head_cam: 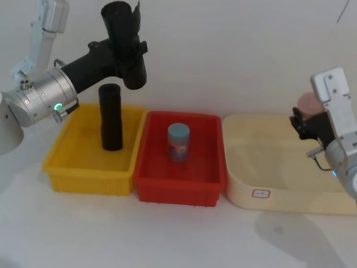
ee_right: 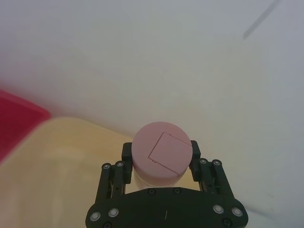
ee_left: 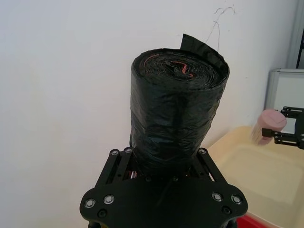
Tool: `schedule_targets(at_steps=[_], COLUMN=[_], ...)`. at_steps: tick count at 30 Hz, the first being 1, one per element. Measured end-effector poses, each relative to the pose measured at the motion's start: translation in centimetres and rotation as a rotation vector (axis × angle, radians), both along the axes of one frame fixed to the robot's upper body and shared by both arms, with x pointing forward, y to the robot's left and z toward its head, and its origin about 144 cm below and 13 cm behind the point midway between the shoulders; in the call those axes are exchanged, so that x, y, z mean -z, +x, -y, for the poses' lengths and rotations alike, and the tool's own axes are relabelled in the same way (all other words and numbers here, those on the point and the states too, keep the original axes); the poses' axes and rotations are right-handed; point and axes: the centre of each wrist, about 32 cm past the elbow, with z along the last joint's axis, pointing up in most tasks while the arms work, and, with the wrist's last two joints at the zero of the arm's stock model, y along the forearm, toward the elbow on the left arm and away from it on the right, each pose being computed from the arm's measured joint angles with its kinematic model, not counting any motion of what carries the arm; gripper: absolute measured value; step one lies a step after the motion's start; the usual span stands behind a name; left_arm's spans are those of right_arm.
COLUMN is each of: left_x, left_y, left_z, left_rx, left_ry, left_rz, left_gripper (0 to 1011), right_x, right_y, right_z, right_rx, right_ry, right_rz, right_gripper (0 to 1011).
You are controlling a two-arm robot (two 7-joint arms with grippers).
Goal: Pick up the garbage bag with the one hand and transfer it to the other hand.
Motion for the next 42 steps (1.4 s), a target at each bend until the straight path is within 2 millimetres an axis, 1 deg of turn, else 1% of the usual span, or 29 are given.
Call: schedule_targets(at_steps=[6,10,11,17,19,21,23,24,25,26,27,28,30,42], left_x=[0.7,1.1,1.3,1.7,1.9,1.9,2.0,2.1,2.2,2.2,2.2,2.3,2.3,2.5], left_y=[0.7,1.2,1.3,2.2,2.4,2.6,2.8,2.8,3.0,3.0,3.1,3.2,3.2,3.6], left_z=[-0.1,-0.1,-0.1,0.0,0.1,0.1,0.1,0.1,0.1,0.1,0.2,0.2,0.2,0.2], left_rx=[0.019,0.028,0.032,0.044,0.046,0.048,0.050,0.051,0.053,0.053,0.054,0.055,0.055,0.058], left_ry=[-0.012,-0.004,0.002,0.035,0.044,0.051,0.061,0.065,0.073,0.073,0.077,0.079,0.083,0.100], left_rz=[-0.026,-0.057,-0.074,-0.141,-0.157,-0.169,-0.185,-0.190,-0.204,-0.204,-0.210,-0.214,-0.220,-0.249], left_gripper=[402,402,402,402,402,402,402,402,402,402,402,402,402,402], right_x=[1.4,2.6,2.6,4.2,4.5,4.7,5.2,5.2,5.3,5.4,5.6,5.6,5.8,6.3], right_y=[0.7,1.5,1.5,2.8,3.1,3.2,3.5,3.5,3.6,3.7,3.8,3.8,4.0,4.3], right_z=[0.7,1.3,1.3,2.4,2.6,2.7,3.0,3.0,3.0,3.1,3.2,3.2,3.3,3.6], right_rx=[0.104,0.178,0.178,0.257,0.270,0.280,0.298,0.298,0.304,0.308,0.314,0.316,0.324,0.342], right_ry=[-0.016,-0.026,-0.026,-0.029,-0.029,-0.029,-0.030,-0.030,-0.030,-0.030,-0.030,-0.030,-0.030,-0.030], right_rz=[-0.029,-0.065,-0.065,-0.115,-0.123,-0.130,-0.143,-0.143,-0.147,-0.149,-0.154,-0.156,-0.161,-0.172], right_gripper=[666,666,666,667,685,764,818,818,870,891,941,941,998,1000])
